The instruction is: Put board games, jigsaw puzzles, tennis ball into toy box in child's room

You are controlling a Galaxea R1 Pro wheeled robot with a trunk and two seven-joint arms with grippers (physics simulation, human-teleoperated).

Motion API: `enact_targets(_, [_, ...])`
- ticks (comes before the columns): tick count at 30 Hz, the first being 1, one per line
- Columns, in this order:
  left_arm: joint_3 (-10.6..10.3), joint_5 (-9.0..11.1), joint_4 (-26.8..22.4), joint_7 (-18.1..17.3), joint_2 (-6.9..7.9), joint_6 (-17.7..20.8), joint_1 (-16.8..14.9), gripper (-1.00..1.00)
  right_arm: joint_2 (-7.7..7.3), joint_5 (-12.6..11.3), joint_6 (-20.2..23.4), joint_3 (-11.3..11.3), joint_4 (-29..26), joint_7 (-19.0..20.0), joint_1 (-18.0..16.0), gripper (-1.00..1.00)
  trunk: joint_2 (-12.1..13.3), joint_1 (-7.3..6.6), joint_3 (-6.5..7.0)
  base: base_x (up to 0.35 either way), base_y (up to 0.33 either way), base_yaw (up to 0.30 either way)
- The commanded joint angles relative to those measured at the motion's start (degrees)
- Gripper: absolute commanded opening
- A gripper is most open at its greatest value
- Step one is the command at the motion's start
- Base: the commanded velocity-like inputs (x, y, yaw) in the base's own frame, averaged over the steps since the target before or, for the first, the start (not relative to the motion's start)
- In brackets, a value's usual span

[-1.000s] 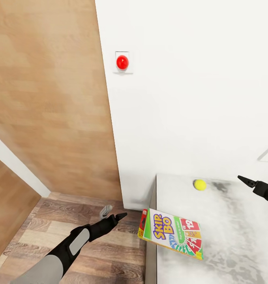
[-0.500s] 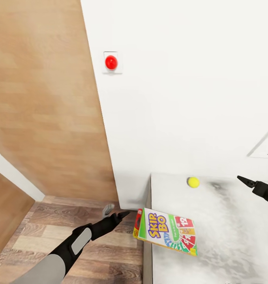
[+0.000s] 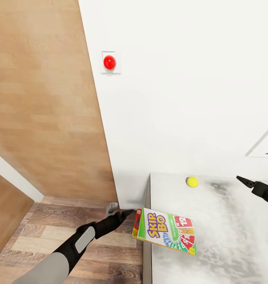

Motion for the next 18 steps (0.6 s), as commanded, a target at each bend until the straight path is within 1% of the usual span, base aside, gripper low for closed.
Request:
enact_targets(1, [-0.24, 0.6, 0.01, -0.11, -0.03, 0.47, -0.06, 1.0, 0.0, 0.0, 0.34, -0.07, -0.01, 0.13, -0.05, 1.0, -0.1, 0.03, -0.1, 0.0, 0.0, -0.006])
enact_targets(10, [-0.54, 0.55, 0.02, -1.21, -0.22, 0.45, -0.11, 1.0, 0.0, 0.0, 0.34, -0.05, -0.01, 0.13, -0.05, 1.0, -0.1, 0.03, -0.1, 0.0, 0.0, -0.003])
enact_targets(18, [-0.62, 0.53, 0.02, -1.48, -0.25, 0.45, -0.11, 1.0, 0.02, 0.0, 0.34, -0.05, -0.01, 0.08, -0.05, 1.0, -0.1, 0.03, -0.1, 0.0, 0.0, -0.014])
